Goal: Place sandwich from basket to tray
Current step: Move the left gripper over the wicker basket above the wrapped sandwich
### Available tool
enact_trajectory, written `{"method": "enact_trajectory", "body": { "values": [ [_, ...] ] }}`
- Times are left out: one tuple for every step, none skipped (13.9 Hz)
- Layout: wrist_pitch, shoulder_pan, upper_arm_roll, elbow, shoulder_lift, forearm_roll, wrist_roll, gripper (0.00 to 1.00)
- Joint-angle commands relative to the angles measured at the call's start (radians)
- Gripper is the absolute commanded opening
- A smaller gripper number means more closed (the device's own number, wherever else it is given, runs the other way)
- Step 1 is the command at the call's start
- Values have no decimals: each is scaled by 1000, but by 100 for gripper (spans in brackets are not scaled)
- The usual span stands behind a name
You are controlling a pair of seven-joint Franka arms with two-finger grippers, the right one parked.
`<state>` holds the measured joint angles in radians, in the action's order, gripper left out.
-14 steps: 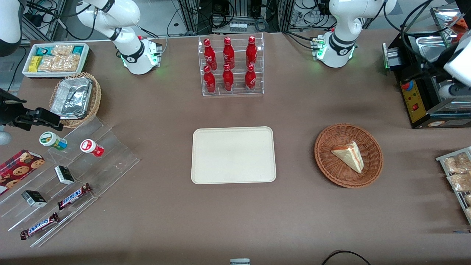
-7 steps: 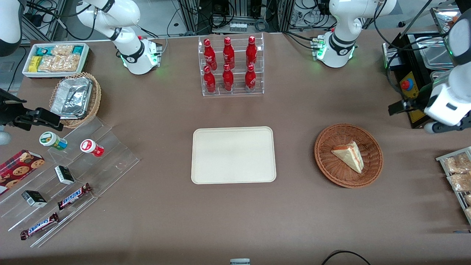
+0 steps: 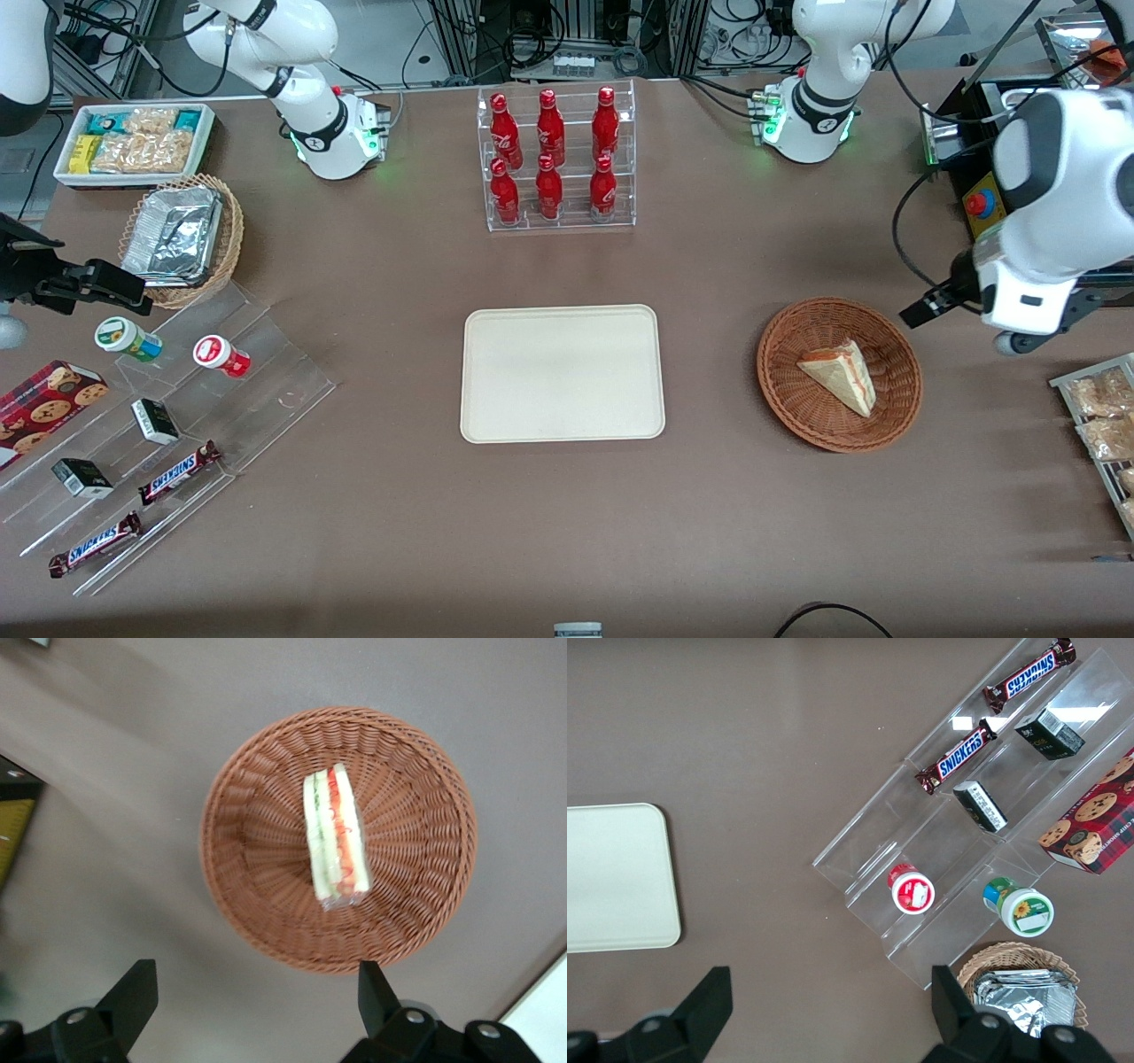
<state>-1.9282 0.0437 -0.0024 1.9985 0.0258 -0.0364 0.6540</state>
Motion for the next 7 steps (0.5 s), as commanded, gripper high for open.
{"method": "enact_trajectory", "body": {
  "values": [
    [-157, 5, -11, 135, -30, -14, 88, 100],
    [-228, 5, -11, 179, -29, -14, 114, 100],
    [-300, 5, -11, 210, -23, -11, 145, 100],
    [-351, 5, -13, 227, -4, -11, 182, 100],
    [-367, 7, -14, 227, 15, -11, 194, 100],
    [-380, 11, -14, 229, 25, -13, 196, 100],
    [-396, 12, -13, 233, 34, -13, 196, 100]
  ]
}}
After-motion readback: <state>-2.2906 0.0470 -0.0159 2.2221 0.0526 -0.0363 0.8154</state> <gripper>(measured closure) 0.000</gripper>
